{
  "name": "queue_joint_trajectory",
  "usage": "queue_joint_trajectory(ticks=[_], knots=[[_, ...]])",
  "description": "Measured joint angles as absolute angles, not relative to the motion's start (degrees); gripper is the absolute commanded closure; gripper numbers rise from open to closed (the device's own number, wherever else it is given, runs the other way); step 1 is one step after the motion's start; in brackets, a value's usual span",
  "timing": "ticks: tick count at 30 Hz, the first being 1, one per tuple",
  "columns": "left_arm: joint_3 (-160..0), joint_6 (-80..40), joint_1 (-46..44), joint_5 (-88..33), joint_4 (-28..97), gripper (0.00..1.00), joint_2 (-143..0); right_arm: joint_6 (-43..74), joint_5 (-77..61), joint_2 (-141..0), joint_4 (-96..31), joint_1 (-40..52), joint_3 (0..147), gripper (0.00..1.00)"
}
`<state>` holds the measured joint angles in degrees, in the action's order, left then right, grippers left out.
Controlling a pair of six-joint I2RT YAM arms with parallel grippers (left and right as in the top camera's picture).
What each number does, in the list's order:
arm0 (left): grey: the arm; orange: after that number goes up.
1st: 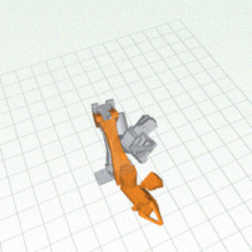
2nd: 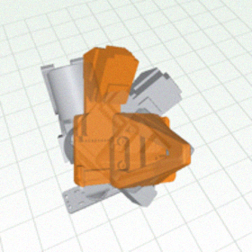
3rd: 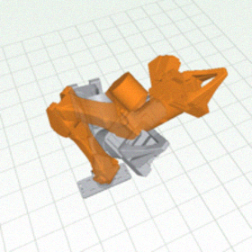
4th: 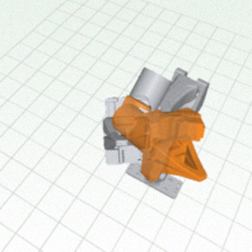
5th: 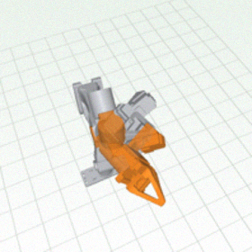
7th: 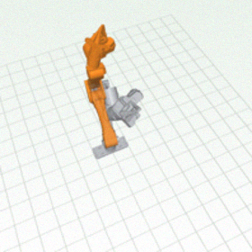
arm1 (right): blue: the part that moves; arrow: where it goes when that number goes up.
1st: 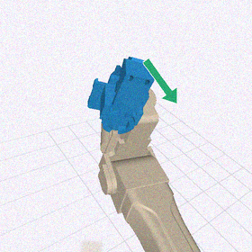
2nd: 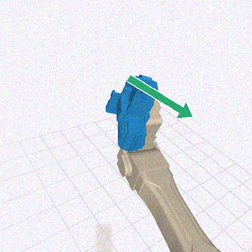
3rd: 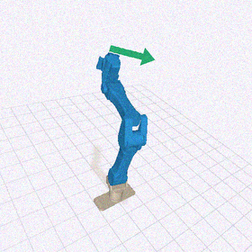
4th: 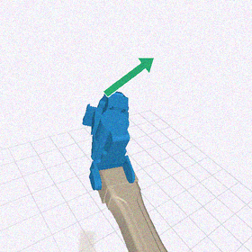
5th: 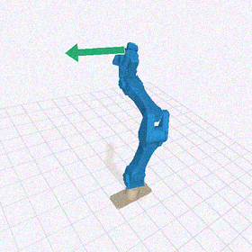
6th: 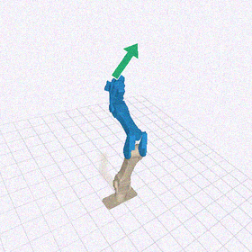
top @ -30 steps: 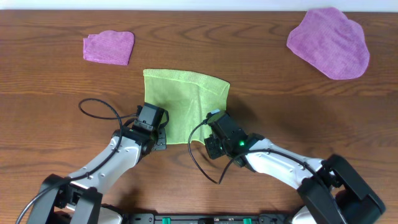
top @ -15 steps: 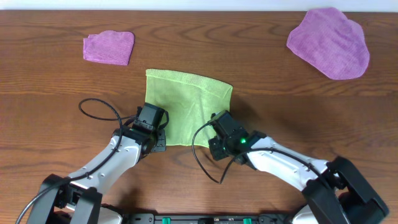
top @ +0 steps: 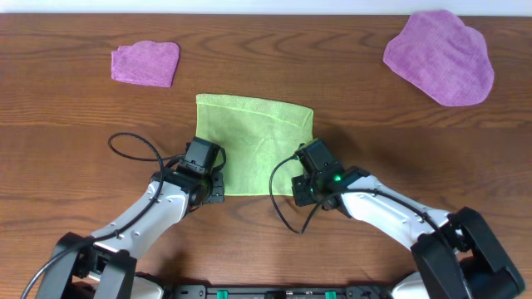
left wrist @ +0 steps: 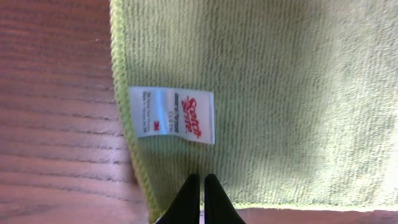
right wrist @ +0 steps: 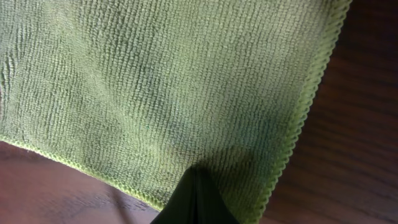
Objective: Fold the cloth
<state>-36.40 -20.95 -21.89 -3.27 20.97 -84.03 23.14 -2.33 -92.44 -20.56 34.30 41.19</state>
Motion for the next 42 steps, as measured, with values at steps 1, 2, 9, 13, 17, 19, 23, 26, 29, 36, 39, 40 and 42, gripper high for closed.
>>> queue_joint_trajectory(ticks=[1,2,9,13,17,19,23,26,29,36,39,40,42], knots=[[-36.4,-21.0,-21.9,-3.6,20.7,0.94,-84.0,23.1,-2.2,-92.4,-20.8,34.3,41.2,0.99],[-36.4,-21.0,-21.9,-4.0,20.6,0.94,-84.0,23.1,-1.9,-92.4,-21.2,34.3,41.3,0.99],[-36.4,-21.0,-21.9,-4.9,20.5,0.94,-84.0,23.4,-1.0,-92.2,-23.2,33.6,41.6,0.99],[-36.4,-21.1,-21.9,-5.6,20.5,0.94,-84.0,23.5,-1.1,-92.1,-24.0,32.4,41.6,0.98],[-36.4,-21.1,-21.9,-5.7,20.5,0.94,-84.0,23.6,-1.6,-92.1,-24.1,32.0,41.6,0.98],[-36.5,-21.2,-21.9,-5.8,20.6,0.94,-84.0,23.6,-1.7,-92.1,-24.1,31.9,41.6,0.98],[-38.8,-21.1,-21.9,-5.8,20.8,0.94,-84.0,23.7,-1.5,-91.4,-24.0,31.9,41.3,0.98],[-41.4,-21.1,-21.9,-5.8,20.9,0.94,-84.0,23.7,-0.3,-89.8,-24.7,31.6,40.4,0.98],[-43.0,-21.1,-21.9,-5.9,21.3,0.94,-84.0,23.7,1.3,-87.4,-26.3,31.0,38.8,0.99],[-43.1,-21.1,-21.9,-6.0,22.3,0.94,-83.8,23.0,3.0,-80.6,-26.7,30.9,38.2,0.98],[-43.1,-21.1,-21.9,-6.0,22.3,0.94,-83.8,22.9,2.9,-80.0,-26.4,30.9,38.3,0.98],[-43.1,-21.1,-21.9,-6.0,22.3,0.94,-83.8,22.8,2.8,-80.0,-26.2,30.9,38.3,0.98],[-43.1,-21.1,-21.9,-6.0,22.1,0.94,-83.8,22.3,2.8,-80.0,-25.2,30.9,38.4,0.99]])
